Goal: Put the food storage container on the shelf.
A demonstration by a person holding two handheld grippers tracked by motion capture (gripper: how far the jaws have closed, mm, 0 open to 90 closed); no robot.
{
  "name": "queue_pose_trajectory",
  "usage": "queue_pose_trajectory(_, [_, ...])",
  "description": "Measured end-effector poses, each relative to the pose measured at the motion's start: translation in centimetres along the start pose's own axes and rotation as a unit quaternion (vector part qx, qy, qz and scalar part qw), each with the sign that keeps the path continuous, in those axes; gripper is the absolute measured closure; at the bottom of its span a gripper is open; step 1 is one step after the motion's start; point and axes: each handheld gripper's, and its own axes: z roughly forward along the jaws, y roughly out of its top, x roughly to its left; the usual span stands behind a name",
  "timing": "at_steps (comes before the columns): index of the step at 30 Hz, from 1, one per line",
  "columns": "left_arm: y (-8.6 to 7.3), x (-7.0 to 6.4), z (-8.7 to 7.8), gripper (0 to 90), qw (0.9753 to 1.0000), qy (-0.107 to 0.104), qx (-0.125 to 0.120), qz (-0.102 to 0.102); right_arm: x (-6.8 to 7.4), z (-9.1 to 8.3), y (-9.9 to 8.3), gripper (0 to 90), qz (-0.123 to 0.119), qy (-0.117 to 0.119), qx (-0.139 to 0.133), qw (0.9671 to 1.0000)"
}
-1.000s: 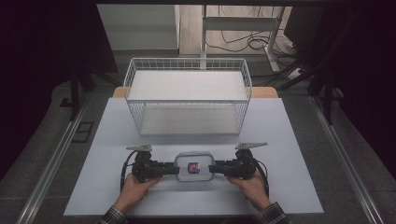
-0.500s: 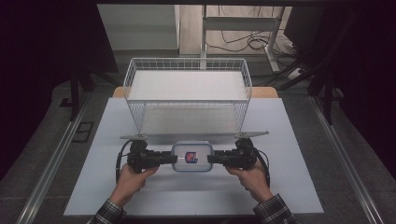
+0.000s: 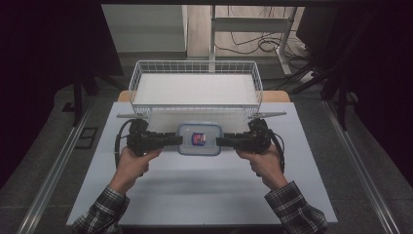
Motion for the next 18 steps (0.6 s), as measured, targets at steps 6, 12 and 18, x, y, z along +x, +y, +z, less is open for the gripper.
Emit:
queue_pose_trajectory(6, [2.3,0.1,-0.3,58.9,1.0000,0.002,-0.009,-0.003,-0.1,-0.2,2.3,57.7,0.001,0.001,-0.009,1.0000])
queue_pose_trajectory(12, [5.2,0.3,-0.7,58.8,0.9997,0.007,-0.020,-0.007,-0.4,-0.3,5.3,57.6,-0.001,0.001,-0.015,0.9999])
queue_pose_trajectory(18, [6.9,0.7,-0.8,58.5,0.9996,0.014,-0.024,-0.007,-1.0,0.0,7.6,57.5,-0.002,-0.003,-0.020,0.9998])
